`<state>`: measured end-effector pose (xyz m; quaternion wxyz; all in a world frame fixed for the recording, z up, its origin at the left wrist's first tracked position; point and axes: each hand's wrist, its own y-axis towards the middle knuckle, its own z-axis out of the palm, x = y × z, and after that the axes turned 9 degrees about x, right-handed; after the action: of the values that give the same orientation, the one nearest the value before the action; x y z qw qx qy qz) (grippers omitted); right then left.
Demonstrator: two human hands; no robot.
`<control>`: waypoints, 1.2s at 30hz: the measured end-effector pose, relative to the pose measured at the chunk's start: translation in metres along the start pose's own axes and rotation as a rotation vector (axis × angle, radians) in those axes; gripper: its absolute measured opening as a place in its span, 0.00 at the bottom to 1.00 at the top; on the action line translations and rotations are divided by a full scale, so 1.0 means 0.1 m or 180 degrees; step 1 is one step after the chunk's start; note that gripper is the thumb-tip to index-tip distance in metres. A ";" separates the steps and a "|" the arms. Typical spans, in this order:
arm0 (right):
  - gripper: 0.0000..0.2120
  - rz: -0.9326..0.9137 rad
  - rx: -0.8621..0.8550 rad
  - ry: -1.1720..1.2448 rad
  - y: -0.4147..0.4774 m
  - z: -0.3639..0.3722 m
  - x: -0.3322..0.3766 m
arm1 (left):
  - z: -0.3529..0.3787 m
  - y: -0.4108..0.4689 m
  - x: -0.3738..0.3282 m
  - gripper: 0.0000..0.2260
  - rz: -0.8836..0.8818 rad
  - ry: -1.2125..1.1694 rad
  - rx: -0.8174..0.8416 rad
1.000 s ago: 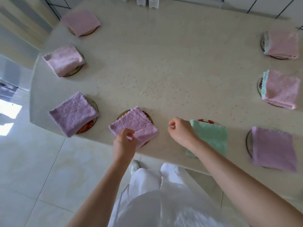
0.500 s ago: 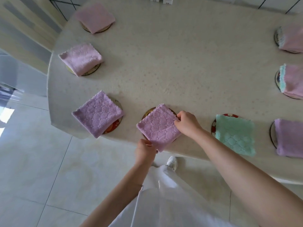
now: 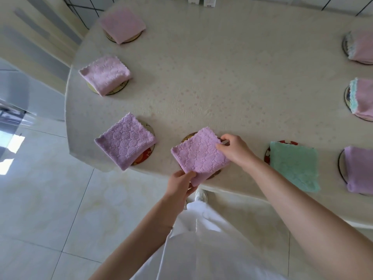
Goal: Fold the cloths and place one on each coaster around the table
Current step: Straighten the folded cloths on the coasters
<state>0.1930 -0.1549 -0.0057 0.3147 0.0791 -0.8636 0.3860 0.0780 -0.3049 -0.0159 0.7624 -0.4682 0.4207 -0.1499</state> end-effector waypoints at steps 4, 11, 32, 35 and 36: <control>0.07 0.0031 -0.0070 0.0517 -0.09 0.02 -0.14 | -0.07 0.06 -0.17 0.01 0.0427 0.0714 -0.0217; 0.05 0.0530 0.0014 0.1363 -0.17 0.28 -0.35 | -0.16 0.22 -0.43 0.05 0.0617 0.1654 -0.0527; 0.06 0.0452 -0.0297 0.0066 -0.10 0.07 -0.42 | -0.38 0.26 -0.34 0.07 0.0546 0.2272 -0.0927; 0.06 0.0240 -0.0443 -0.0047 -0.02 -0.02 -0.23 | -0.50 0.27 -0.44 0.07 0.0687 0.2200 -0.1058; 0.06 0.0150 -0.0465 -0.0084 0.01 -0.04 -0.14 | -0.54 0.26 -0.48 0.08 0.0748 0.2151 -0.1121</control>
<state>0.2054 -0.1531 -0.0129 0.2990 0.0406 -0.8951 0.3282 0.0023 -0.2936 -0.0254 0.5011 -0.4647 0.7178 -0.1329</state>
